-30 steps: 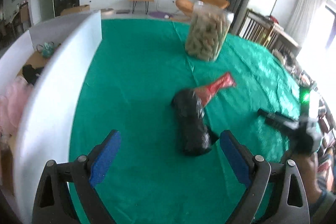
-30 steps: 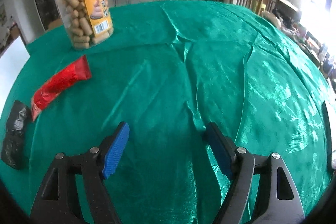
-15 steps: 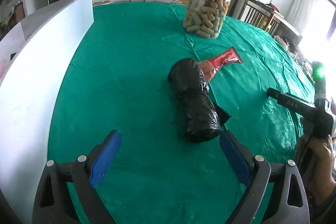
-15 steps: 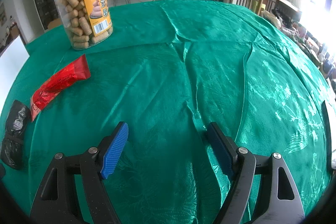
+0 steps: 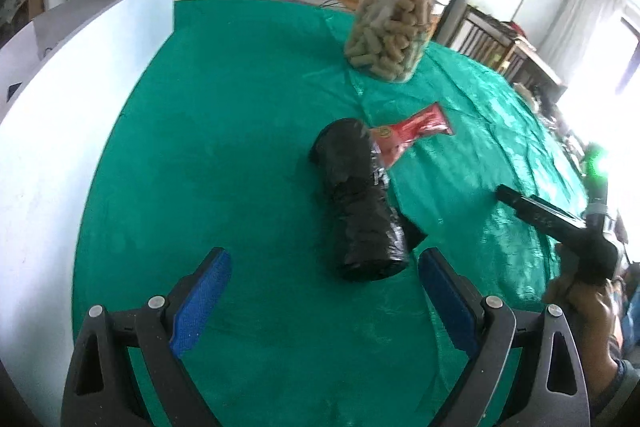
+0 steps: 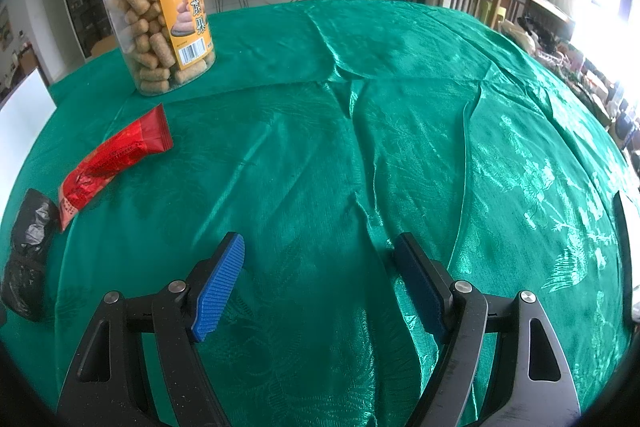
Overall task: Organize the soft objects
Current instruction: 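Grasp the black knit bundle with the left tool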
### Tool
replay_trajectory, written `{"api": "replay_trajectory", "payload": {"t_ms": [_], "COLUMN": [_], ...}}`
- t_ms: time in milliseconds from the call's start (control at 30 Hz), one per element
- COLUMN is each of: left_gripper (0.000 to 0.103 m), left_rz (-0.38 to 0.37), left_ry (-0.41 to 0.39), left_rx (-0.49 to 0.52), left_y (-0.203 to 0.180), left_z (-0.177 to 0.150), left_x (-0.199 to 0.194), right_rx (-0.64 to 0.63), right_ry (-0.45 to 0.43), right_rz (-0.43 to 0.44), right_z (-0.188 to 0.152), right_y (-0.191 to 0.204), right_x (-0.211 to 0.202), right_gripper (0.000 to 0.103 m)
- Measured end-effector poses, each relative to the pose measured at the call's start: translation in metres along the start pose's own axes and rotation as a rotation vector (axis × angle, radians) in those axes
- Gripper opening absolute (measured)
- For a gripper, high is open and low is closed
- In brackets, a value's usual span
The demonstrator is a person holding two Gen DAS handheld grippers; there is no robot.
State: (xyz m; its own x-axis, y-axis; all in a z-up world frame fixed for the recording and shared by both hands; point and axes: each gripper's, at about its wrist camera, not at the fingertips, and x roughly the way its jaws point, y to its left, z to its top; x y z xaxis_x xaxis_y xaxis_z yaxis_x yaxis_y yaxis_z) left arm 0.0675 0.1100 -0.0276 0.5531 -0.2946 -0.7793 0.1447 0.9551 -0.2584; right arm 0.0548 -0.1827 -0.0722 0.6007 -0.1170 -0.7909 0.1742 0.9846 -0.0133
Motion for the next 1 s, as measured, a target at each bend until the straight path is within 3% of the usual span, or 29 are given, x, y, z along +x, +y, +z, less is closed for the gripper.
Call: {"api": "replay_trajectory", "payload": {"t_ms": [200,333,400,667,1000], "left_gripper": [0.094,0.096,0.096,0.096,0.103], "left_rz": [-0.023,0.132,0.173,0.25,0.258], "left_ry": [0.043,0.052,0.029,-0.019,-0.008], "left_rx": [0.033,0.199,0.235,0.088,0.095], "left_y": [-0.017,-0.041,-0.041,0.021,0.026], "left_z": [0.004,0.001,0.001,0.047,0.056], "left_x": [0.023,0.044,0.047,0.061,0.07], "right_rx": [0.0,0.002,0.003,0.003,0.003], "right_ry": [0.0,0.0,0.0,0.0,0.0], "right_rz": [0.0,0.002,0.003,0.003,0.002], "right_z": [0.0,0.0,0.0,0.0,0.0], "right_y": [0.0,0.0,-0.001,-0.001,0.0], "right_x": [0.0,0.0,0.002,0.002,0.002], "right_gripper": [0.08,0.08,0.08,0.08,0.081]}}
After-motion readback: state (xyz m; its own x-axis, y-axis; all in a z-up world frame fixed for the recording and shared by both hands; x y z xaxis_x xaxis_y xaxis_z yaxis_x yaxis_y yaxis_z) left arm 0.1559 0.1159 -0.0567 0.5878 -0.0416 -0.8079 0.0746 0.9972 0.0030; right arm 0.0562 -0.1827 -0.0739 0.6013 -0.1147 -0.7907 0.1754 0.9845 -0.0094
